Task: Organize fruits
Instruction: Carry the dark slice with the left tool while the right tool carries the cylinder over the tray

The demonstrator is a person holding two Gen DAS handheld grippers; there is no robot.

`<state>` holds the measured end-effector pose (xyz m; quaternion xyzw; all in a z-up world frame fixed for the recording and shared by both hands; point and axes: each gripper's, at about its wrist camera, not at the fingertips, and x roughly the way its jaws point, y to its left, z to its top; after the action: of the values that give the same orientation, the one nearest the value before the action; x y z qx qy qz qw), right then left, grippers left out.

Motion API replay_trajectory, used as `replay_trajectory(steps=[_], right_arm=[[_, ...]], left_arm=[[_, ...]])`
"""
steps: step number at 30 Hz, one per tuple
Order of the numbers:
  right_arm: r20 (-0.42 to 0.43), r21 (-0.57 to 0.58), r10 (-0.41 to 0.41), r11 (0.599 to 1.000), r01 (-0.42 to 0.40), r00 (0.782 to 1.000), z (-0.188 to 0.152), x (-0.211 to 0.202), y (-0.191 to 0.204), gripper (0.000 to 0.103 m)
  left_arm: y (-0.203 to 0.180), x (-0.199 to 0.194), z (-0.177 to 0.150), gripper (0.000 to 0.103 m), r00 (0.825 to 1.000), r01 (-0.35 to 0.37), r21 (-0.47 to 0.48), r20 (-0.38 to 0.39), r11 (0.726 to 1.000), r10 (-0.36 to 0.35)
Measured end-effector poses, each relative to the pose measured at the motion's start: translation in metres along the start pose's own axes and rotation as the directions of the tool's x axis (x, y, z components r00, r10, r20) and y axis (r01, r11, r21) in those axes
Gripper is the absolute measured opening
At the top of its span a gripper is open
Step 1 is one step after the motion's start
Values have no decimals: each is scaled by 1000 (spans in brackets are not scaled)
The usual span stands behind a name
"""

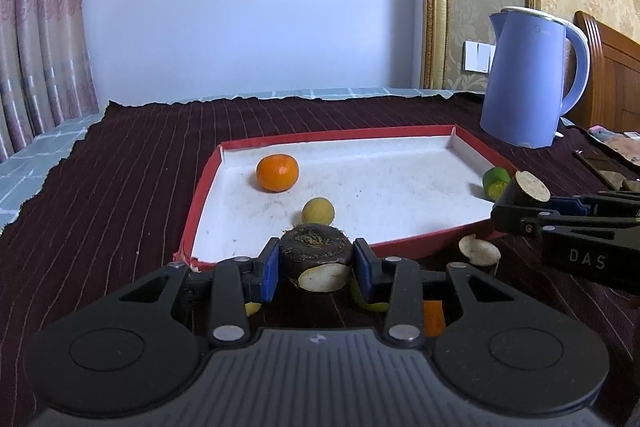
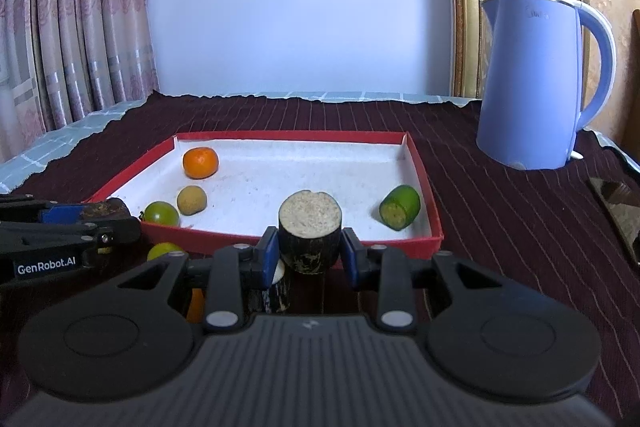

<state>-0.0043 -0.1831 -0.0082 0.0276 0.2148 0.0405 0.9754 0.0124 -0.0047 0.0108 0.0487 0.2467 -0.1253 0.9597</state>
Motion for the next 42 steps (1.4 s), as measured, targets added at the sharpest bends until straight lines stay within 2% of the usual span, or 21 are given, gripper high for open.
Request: replay_trajectory(steps=[8,17,24,29,42], right_arm=[[8,11,-1,1000,1,1000,9,13,-3,31],[20,28,4,1000,-4,1000,13,28,-9,31],[69,51,-3,999,0,998,12,41,-15,31],[64,74,7,997,-12,998,12,45,-20,31],[55,28,-21,999,19,998,20,54,-13,31]], left_arm=[[-6,9,17,37,998,-26,18,50,999,26],[-13,32,26,37,998,-60,36,35,998,59],[-12,48,33,37,996,-72,18,49,997,71],[-11,54,34,37,995,-89,15,38,996,88],[-14,70,41,37,993,-119,34,30,992,118]])
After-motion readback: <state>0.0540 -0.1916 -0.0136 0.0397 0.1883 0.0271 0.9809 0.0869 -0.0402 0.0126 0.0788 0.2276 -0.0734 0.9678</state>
